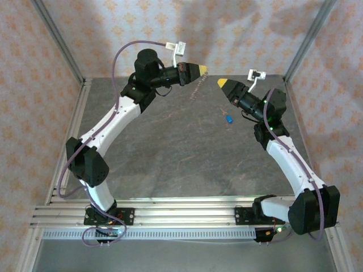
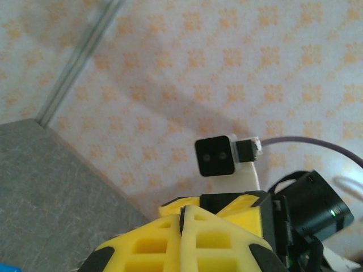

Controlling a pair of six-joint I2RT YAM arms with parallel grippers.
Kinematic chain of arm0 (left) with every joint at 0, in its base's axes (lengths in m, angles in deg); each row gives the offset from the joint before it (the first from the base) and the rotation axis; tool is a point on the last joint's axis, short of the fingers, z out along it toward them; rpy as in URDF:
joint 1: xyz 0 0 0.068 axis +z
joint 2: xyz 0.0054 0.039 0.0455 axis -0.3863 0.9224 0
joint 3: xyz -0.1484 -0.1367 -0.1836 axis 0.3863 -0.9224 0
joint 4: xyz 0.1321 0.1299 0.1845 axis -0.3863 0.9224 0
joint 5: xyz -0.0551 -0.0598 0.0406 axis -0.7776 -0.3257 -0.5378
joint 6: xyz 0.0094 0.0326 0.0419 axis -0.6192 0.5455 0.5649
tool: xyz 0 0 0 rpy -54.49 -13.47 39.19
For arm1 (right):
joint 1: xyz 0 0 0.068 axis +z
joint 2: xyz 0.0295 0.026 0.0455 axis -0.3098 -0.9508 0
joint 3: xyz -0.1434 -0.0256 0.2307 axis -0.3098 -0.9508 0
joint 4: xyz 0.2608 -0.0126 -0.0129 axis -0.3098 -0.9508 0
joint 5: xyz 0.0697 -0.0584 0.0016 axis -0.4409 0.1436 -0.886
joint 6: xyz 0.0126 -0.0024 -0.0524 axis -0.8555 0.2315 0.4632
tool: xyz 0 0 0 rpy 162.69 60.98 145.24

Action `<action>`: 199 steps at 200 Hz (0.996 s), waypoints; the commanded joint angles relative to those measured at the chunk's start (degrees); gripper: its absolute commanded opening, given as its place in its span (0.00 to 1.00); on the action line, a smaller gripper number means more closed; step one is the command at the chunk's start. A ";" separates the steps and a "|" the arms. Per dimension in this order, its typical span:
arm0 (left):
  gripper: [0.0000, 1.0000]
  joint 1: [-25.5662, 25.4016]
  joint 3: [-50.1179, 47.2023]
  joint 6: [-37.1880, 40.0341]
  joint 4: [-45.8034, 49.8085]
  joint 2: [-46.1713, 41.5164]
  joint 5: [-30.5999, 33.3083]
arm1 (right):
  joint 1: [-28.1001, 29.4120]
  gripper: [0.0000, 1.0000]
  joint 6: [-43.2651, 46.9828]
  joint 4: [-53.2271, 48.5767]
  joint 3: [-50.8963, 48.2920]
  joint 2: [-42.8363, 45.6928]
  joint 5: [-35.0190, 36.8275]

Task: Put the keys on the keyring

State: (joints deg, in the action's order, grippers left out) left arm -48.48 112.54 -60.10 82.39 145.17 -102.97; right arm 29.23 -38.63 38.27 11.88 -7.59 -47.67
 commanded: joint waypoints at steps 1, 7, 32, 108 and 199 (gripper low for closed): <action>0.00 0.38 5.43 6.77 7.33 1.84 -7.32 | -0.26 0.42 2.38 0.18 2.13 0.02 -5.00; 0.00 0.36 6.39 7.45 8.54 2.35 -7.88 | -0.27 0.41 2.18 0.77 2.17 0.02 -5.41; 0.00 0.39 8.39 8.43 10.54 3.57 -9.52 | -0.23 0.39 1.52 2.19 2.68 0.12 -6.01; 0.00 0.27 8.87 9.65 12.12 3.75 -11.26 | 0.20 0.36 -1.68 7.57 3.66 -2.41 -5.00; 0.00 0.10 9.04 9.88 12.08 3.46 -12.09 | 2.97 0.29 -1.65 8.66 5.74 -5.86 -3.99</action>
State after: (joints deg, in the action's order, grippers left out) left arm -48.48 118.81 -51.16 95.09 149.24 -113.34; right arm 31.54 -40.18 43.58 15.05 -13.16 -51.54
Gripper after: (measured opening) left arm 0.043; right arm 0.308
